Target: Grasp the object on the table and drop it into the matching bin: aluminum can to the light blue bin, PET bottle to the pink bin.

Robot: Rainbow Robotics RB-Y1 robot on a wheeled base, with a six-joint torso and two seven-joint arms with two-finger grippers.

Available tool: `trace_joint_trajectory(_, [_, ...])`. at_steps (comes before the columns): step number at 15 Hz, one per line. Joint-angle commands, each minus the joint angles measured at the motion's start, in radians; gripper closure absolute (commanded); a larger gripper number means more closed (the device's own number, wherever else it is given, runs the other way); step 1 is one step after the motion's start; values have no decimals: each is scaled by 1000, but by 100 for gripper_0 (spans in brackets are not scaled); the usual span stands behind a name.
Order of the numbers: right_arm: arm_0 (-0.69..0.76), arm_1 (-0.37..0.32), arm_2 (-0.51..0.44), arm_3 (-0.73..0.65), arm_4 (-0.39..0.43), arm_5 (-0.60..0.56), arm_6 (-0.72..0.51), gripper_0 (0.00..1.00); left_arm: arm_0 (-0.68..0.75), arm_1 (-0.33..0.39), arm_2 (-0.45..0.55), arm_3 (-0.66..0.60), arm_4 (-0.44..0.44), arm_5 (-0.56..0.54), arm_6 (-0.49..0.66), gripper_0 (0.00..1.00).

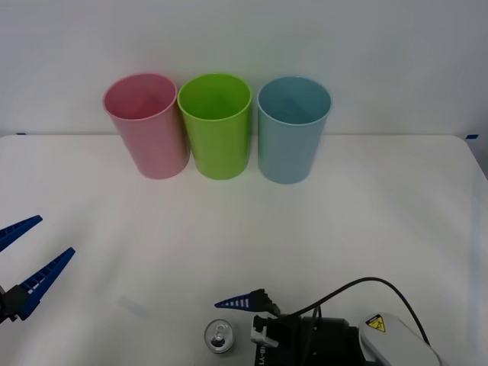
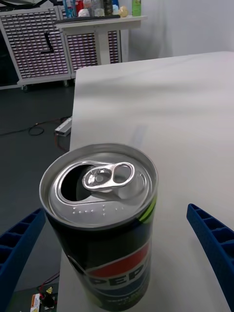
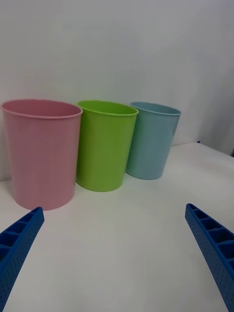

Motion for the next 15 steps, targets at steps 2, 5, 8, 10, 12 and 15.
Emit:
trace_joint_trajectory(2, [-6, 6, 20, 1, 0, 19, 7, 0, 0, 0, 0, 0, 0, 0, 0, 0])
trace_joint_trajectory(5, [-8, 6, 32, 1, 0, 34, 7, 0, 0, 0, 0, 0, 0, 0, 0, 0])
trace_joint_trajectory(8, [-8, 6, 37, -1, 0, 43, 10, 0, 0, 0, 0, 0, 0, 0, 0, 0])
trace_joint_trajectory(10, [-8, 7, 37, 1, 0, 48, 15, 70, 0, 0, 0, 0, 0, 0, 0, 0])
trace_joint_trajectory(12, [-8, 11, 38, -1, 0, 51, 21, 100, 0, 0, 0, 0, 0, 0, 0, 0])
trace_joint_trajectory(15, [-8, 14, 41, 1, 0, 57, 27, 100, 0, 0, 0, 0, 0, 0, 0, 0])
